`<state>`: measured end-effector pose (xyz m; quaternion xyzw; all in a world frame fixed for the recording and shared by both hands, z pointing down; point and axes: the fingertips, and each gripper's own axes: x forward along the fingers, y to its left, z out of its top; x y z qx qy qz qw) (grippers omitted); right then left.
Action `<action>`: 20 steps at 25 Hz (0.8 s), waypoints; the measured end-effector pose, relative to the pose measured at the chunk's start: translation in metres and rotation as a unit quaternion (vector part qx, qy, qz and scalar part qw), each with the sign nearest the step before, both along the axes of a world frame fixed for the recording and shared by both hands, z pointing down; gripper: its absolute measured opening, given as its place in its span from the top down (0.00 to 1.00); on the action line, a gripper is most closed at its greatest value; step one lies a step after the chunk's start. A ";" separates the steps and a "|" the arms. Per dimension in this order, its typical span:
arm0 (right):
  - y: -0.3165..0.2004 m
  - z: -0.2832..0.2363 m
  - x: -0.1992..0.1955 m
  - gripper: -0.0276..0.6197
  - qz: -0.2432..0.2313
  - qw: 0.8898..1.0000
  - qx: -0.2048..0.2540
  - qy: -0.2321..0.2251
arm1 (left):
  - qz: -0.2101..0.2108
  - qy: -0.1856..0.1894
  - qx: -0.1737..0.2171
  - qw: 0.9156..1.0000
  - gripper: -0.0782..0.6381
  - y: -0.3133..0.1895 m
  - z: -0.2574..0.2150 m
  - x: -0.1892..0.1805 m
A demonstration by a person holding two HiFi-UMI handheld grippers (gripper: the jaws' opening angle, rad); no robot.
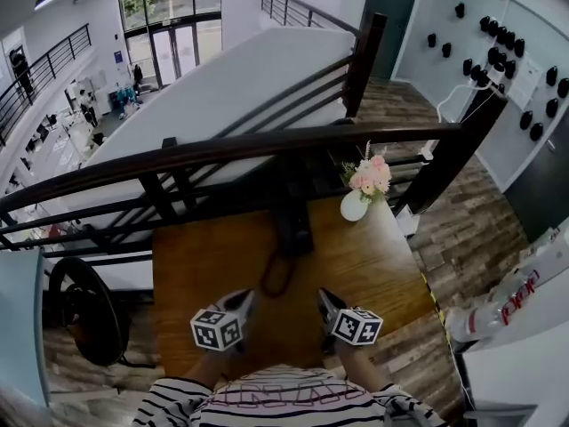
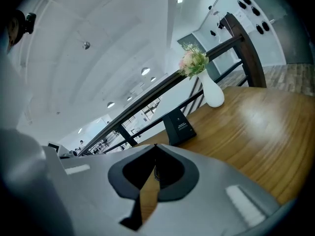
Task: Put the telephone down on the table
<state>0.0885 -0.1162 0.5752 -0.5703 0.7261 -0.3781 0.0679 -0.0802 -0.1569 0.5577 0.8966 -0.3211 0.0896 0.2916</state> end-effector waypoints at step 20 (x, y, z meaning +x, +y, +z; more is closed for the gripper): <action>0.044 0.017 -0.048 0.96 0.010 1.000 -0.012 0.013 | 0.051 -0.002 0.019 0.999 0.89 0.033 0.006 -0.008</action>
